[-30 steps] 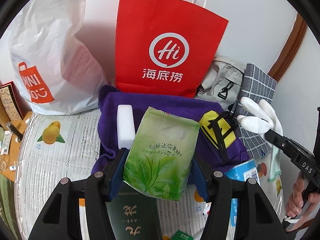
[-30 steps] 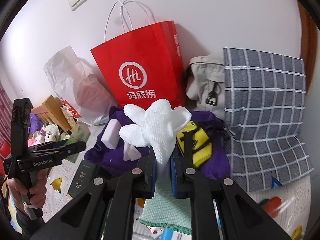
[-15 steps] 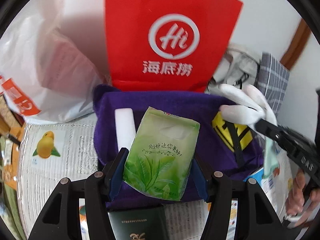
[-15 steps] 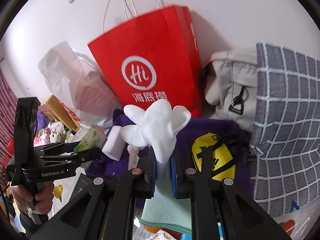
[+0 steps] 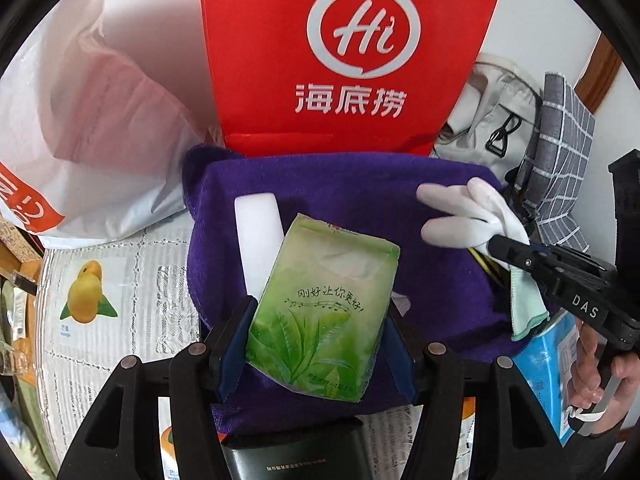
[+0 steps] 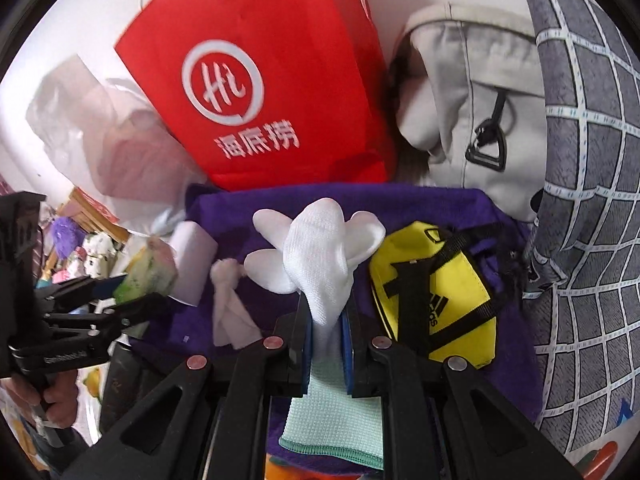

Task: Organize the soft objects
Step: 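Lower the tissue pack onto the towel with the left tool while the right tool releases the glove there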

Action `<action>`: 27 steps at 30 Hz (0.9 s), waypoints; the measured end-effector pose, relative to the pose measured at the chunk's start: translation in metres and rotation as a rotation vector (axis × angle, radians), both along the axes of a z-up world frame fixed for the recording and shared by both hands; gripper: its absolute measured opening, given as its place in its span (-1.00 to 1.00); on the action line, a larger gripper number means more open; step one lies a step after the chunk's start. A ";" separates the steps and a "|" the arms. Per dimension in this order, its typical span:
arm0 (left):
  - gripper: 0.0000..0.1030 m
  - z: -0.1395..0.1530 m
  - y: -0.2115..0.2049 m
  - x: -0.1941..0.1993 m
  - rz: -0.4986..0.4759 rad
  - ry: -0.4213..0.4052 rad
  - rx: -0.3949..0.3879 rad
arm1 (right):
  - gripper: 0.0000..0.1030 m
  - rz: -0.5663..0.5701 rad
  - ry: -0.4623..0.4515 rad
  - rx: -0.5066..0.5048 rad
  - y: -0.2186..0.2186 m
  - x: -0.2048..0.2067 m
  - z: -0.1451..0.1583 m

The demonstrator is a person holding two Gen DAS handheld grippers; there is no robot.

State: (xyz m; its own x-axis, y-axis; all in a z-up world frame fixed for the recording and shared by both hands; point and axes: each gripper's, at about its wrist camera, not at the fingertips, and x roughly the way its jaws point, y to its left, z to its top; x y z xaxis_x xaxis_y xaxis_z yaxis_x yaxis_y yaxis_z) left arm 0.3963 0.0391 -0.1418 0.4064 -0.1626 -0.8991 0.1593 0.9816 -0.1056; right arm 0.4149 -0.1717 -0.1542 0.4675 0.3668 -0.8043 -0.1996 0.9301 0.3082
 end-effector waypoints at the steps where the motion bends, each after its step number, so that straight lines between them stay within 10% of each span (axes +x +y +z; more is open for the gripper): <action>1: 0.14 -0.001 0.000 0.000 -0.002 0.005 0.005 | -0.73 0.007 0.013 -0.006 0.001 0.000 -0.004; 9: 0.15 -0.015 0.000 0.007 0.015 0.036 0.015 | -0.50 -0.003 0.032 -0.051 0.003 -0.002 -0.013; 13: 0.15 -0.017 -0.007 0.007 -0.002 0.036 0.024 | 0.02 -0.017 -0.001 -0.077 0.000 -0.005 -0.005; 27: 0.27 -0.015 -0.005 0.006 0.012 0.055 -0.003 | 0.12 -0.022 -0.064 -0.093 -0.005 -0.023 0.028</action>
